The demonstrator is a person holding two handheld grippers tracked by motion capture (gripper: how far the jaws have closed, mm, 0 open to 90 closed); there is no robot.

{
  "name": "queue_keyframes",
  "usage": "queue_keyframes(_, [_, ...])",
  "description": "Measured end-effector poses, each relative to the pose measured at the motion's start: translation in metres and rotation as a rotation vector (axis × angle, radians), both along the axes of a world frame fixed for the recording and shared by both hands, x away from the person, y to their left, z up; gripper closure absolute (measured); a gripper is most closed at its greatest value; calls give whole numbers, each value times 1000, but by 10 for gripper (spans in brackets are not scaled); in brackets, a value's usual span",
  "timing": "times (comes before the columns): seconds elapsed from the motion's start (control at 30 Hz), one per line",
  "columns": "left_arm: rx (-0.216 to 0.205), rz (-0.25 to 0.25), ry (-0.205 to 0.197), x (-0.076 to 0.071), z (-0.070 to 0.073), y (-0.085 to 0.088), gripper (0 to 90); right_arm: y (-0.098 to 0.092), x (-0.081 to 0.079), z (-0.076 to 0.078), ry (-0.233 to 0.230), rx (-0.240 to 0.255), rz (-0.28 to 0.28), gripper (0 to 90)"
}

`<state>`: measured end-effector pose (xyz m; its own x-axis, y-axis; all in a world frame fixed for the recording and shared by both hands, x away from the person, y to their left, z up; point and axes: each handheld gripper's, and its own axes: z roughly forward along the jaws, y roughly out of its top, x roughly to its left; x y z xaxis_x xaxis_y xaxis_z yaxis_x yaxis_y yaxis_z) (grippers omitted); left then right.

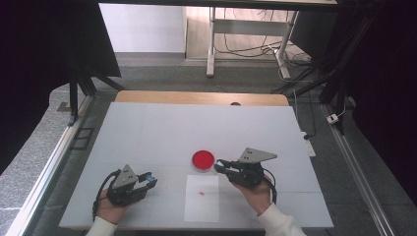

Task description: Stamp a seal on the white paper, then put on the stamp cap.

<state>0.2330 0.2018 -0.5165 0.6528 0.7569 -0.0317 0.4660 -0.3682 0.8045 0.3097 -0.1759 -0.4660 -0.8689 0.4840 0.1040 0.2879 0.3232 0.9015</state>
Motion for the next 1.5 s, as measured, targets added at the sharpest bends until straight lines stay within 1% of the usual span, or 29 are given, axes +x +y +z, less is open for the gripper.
queue_keyframes(0.1, [1,-1,-2,0,0,0,639,-5,2,2,6,22,-16,749])
queue_keyframes(0.17, [1,-1,-1,0,0,-1,639,-6,3,4,10,28,-20,749])
queue_keyframes(0.47, [-1,-2,-4,1,1,-3,639,-7,2,7,-1,38,-24,749])
queue_keyframes(0.6, [4,-7,-3,1,0,-4,639,-7,2,8,-2,40,-22,749])
queue_keyframes(0.73, [-2,-7,-7,1,1,-6,639,-6,1,8,-2,40,-20,749])
queue_keyframes(0.93, [0,-16,-10,2,3,-9,639,-6,1,8,-2,40,-15,748])
queue_keyframes(1.07, [0,-25,-15,5,4,-15,639,-5,1,8,-1,42,-17,749])
queue_keyframes(1.27, [5,-53,-21,7,6,-27,638,-4,-1,8,-3,42,-12,749])
queue_keyframes(1.5, [9,-66,-23,12,7,-36,638,-2,-1,8,-3,43,-10,749])
